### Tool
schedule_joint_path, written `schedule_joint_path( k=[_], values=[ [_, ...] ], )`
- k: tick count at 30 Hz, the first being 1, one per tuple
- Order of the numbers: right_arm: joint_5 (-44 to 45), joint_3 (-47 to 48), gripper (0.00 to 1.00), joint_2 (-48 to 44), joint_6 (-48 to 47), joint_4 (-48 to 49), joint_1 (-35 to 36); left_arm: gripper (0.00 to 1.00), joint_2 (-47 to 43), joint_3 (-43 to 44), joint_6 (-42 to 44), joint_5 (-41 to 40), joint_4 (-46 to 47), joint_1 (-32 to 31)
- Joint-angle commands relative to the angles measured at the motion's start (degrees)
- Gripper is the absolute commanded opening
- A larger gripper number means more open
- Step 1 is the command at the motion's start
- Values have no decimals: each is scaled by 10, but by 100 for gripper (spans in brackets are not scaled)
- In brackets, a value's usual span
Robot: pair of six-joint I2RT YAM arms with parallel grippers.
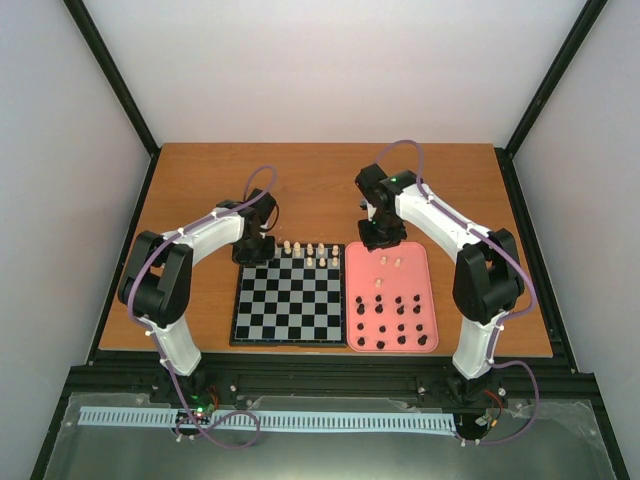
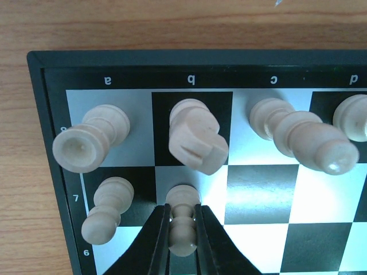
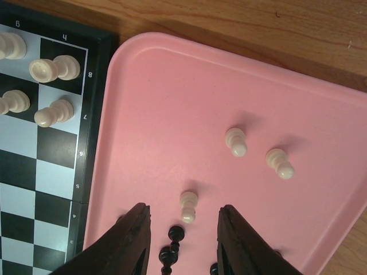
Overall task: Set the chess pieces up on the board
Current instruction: Place the chess piece on the chessboard, then pick up the chess piece from the storage box.
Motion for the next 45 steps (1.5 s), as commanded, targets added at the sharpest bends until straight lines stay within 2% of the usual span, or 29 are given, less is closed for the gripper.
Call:
schedule_joint_path(
  k=[1, 14, 17, 22, 26, 30, 39, 45],
  values=[
    [-2, -4, 33, -12, 0, 6, -5, 9, -10, 13, 13, 6, -4, 7],
    [-6, 1, 33, -3, -3, 11, -5, 19, -26, 21, 21, 8, -12, 6],
    [-7, 2, 34, -2, -5, 12, -5, 24, -33, 23, 23, 8, -18, 6],
    [-7, 2, 34, -2, -6, 14, -5, 25, -47, 25, 21, 10, -25, 6],
    [-1, 1, 39, -6, -7, 12, -5, 26, -65, 31, 20, 15, -38, 6],
    [9, -12, 43, -13, -4, 14, -5, 35, -96, 47, 24, 28, -61, 1],
    [46, -78, 46, -41, 18, 24, -32, 50, -149, 116, 33, 42, -118, -55],
    [64, -115, 45, -58, 25, 37, -65, 51, -119, 168, 49, 85, -119, -110]
  ],
)
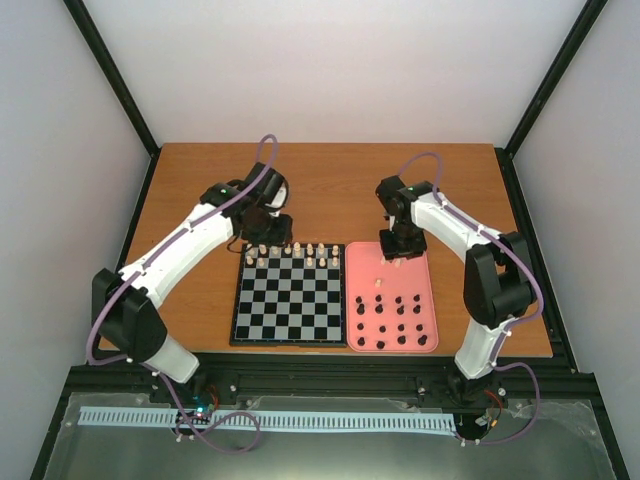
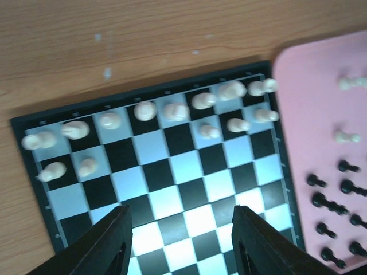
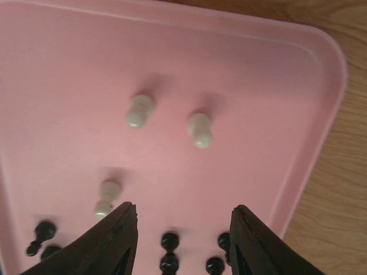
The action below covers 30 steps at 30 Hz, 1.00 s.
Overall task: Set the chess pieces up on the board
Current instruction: Pick up the chess piece from the storage box.
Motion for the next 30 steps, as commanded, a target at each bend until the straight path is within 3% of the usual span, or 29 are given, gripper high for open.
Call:
schedule_joint_path(
  k=[1, 11, 17, 30],
  values=[
    [21, -25, 45, -30, 12, 16, -23, 51, 28, 56, 24, 38, -20, -43],
    [-19, -49, 44, 1, -17, 55, -47, 51, 153, 167, 53, 77, -33, -130],
    [-28, -43, 41, 29, -29, 72, -52, 50, 212, 222, 64, 91, -39, -151],
    [-28, -33, 26, 72, -49, 102, -68, 50, 257, 246, 63, 107, -43, -161]
  ],
)
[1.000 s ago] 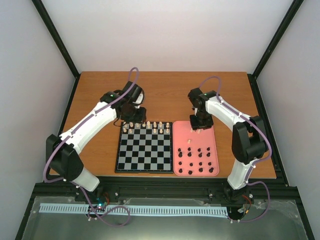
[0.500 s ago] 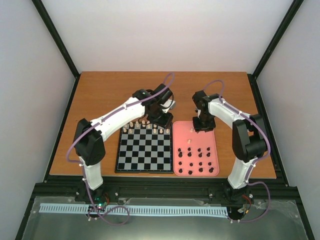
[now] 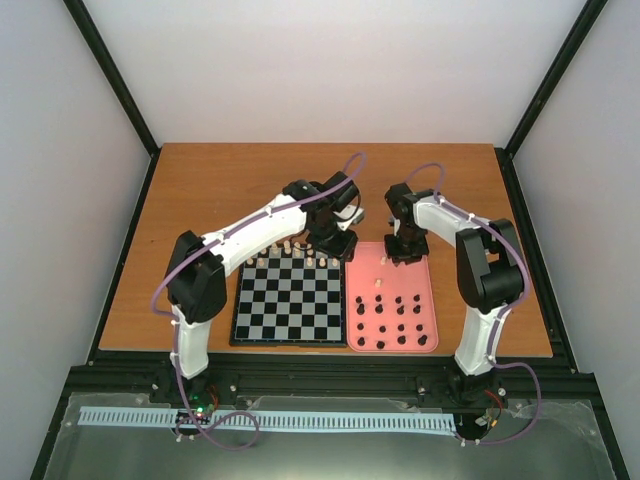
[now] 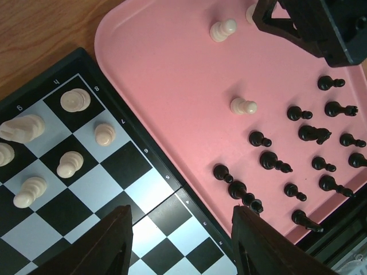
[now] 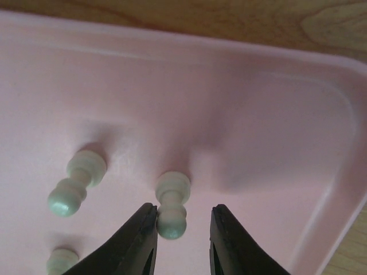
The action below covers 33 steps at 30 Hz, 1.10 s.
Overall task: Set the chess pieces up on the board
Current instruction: Pick up the chess piece from the storage box.
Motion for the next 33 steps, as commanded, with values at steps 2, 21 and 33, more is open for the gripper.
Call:
schedule_joint_path(
  k=[2, 21, 33],
  values=[
    [-2, 22, 26, 21, -13, 20, -12, 50, 22, 42, 8, 16, -13, -7],
    [-3, 27, 7, 3, -15, 14, -14, 47, 77, 110, 28, 40, -52, -44],
    [33, 62, 6, -87, 0, -41, -37, 54, 169, 153, 43, 31, -36, -80]
  ],
)
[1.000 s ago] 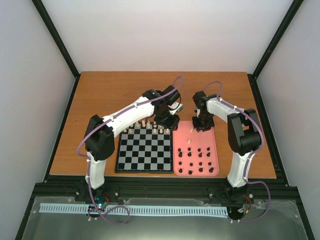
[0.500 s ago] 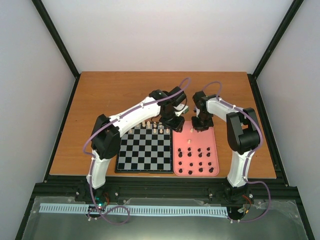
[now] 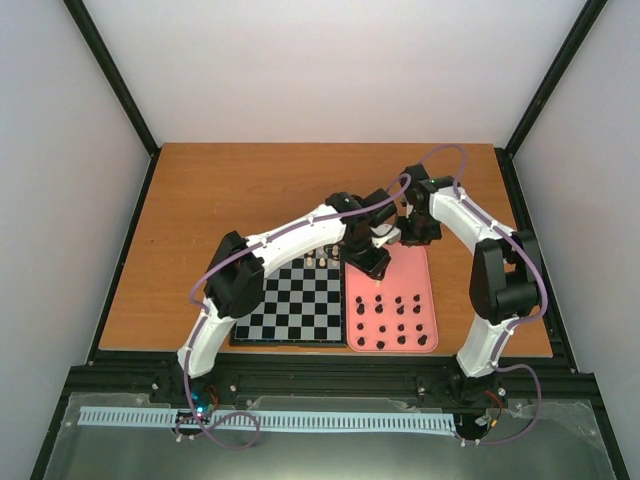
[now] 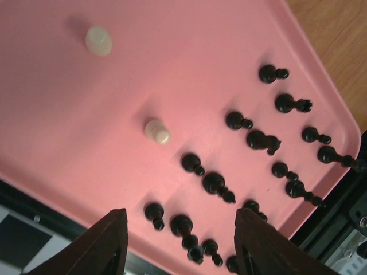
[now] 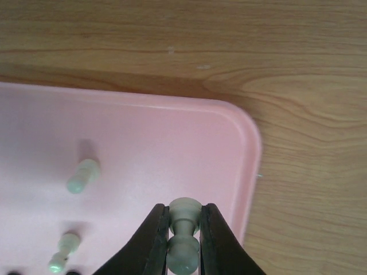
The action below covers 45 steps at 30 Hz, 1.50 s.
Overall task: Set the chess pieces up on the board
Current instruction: Pick up the chess piece from the storage box.
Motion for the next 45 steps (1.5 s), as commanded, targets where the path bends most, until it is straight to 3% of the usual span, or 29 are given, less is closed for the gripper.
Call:
schedule_joint_path(
  k=[1, 7, 11, 15, 34, 41, 45],
  values=[
    [7, 14, 6, -37, 12, -16, -22, 54, 42, 25, 11, -8, 4, -8],
    [0, 24, 6, -45, 14, -18, -28, 47, 76, 47, -2, -38, 16, -8],
    [15, 15, 6, -53, 18, -15, -51, 43, 3, -26, -15, -58, 84, -8],
    [0, -4, 6, -50, 23, 3, -78, 42, -23, -35, -20, -82, 71, -8],
    [8, 8, 6, -27, 31, 35, -128, 45, 41, 1, -13, -38, 68, -11],
    [7, 19, 6, -19, 27, 34, -132, 54, 84, 42, -16, -37, 61, -16],
    [6, 22, 6, -16, 25, 33, -134, 55, 94, 50, -14, -36, 59, -20]
  ],
)
